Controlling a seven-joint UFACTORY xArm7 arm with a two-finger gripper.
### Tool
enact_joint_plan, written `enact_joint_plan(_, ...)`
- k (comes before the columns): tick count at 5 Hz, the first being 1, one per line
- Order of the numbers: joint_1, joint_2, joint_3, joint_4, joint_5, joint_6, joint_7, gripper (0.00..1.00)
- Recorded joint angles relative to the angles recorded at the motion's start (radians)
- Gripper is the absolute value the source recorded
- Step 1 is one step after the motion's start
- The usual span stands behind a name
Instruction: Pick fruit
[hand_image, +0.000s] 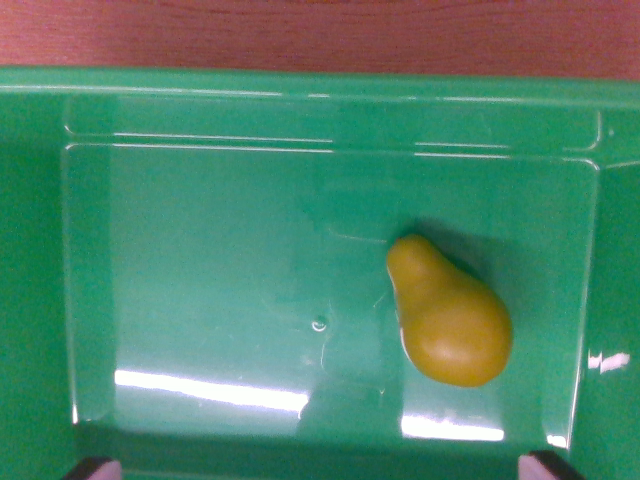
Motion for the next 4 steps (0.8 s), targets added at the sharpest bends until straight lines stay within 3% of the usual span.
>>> enact_joint_plan(1,-0.0055,0.015,-0.001,-0.023,0.0009,-0.037,-0.033,0.0)
enact_joint_plan(2,-0.0055,0.015,-0.001,-0.023,0.0009,-0.037,-0.033,0.0)
enact_joint_plan(3,-0.0113,0.03,-0.001,-0.047,0.0018,-0.077,-0.067,0.0)
enact_joint_plan(4,-0.0113,0.03,-0.001,-0.047,0.0018,-0.077,-0.067,0.0)
